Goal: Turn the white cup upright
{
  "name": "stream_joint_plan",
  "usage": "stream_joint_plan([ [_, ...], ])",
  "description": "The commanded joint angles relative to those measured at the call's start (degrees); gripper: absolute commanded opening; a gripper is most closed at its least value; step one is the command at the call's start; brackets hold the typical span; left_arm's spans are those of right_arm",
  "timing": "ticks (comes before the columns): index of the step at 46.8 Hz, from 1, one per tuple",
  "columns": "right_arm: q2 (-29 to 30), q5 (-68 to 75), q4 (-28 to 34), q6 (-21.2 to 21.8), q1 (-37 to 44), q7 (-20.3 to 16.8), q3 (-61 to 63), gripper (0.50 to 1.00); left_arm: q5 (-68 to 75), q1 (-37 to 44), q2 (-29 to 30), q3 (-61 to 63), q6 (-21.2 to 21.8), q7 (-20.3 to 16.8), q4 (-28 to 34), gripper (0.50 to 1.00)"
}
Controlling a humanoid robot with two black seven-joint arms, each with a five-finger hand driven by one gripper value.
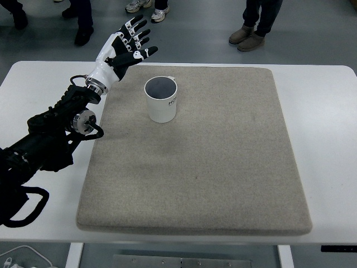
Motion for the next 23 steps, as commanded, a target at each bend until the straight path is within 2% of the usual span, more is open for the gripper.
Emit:
stream_joint_plan([
  [1,0.0,0.0,0.0,0.0,0.0,0.0,0.0,0.930,-4.5,0.1,0.0,0.2,0.0,0.0,-0.2,0.988],
  [18,0.0,0.0,0.0,0.0,0.0,0.0,0.0,0.930,-17.4,-0.1,0.1,-0.4,0.6,0.0,0.2,0.986],
  [19,0.0,0.0,0.0,0.0,0.0,0.0,0.0,0.930,-18.1,-0.1,0.1,-0.4,0.7,0.3,0.2,0.986],
  [23,0.0,0.0,0.0,0.0,0.0,0.0,0.0,0.930,-21.0,-0.2,0.2,-0.5,0.8,5.7,0.2,0.986],
])
